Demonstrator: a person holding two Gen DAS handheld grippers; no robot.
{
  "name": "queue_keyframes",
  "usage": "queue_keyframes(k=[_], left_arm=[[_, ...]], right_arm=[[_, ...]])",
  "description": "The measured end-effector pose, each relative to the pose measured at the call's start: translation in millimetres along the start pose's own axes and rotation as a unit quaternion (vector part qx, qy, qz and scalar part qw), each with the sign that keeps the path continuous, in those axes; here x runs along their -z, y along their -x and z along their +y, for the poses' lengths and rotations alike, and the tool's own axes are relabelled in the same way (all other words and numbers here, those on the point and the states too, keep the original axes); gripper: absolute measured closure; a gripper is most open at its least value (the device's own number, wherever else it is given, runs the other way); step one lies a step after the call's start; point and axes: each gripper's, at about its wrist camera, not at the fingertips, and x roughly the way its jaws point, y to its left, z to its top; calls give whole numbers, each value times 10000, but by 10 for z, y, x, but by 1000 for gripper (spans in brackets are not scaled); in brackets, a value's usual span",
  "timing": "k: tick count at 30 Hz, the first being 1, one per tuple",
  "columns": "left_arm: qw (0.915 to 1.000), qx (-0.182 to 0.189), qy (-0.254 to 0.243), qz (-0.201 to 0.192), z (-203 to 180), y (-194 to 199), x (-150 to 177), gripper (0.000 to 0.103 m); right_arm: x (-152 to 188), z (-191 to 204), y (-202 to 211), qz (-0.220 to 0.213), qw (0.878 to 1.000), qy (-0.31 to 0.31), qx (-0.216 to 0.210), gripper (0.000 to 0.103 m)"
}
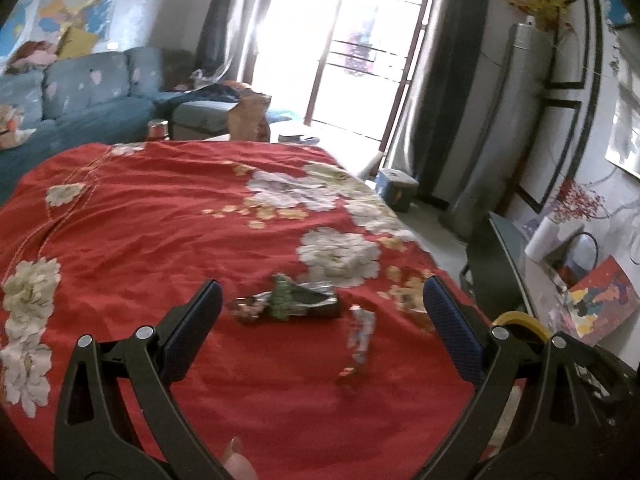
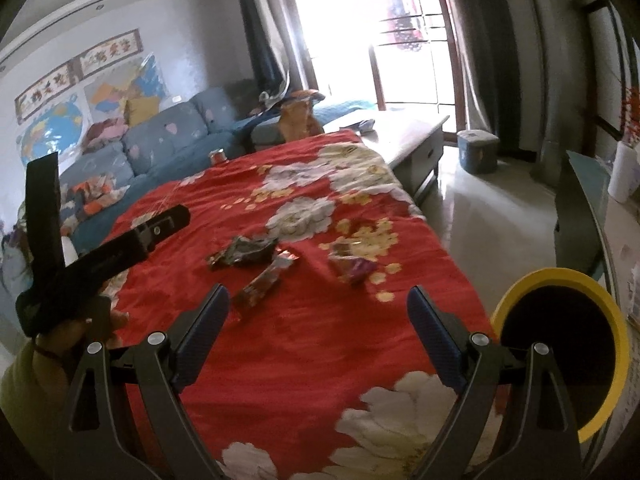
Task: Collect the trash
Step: 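Move both open tools back over the remaining wrappers on the bedspread, then grasp the green wrapper with the left tool while the right tool grasps the red snack packet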
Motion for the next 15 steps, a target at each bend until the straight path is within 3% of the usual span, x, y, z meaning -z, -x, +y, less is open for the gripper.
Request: queue_keyframes(k=[7,13,15], left_arm=[[9991,-340,261,56,397,-67,-17,11],[9981,-385,449,199,640,-165,14,11],[9978,-371,490,267,691,-217,37,15]], right_arm=[[10,195,-219,240,9995,149,-132,15],[24,322,-412,411,9986,258,-207,15],[31,368,-492,469,9982,286,-242,15]])
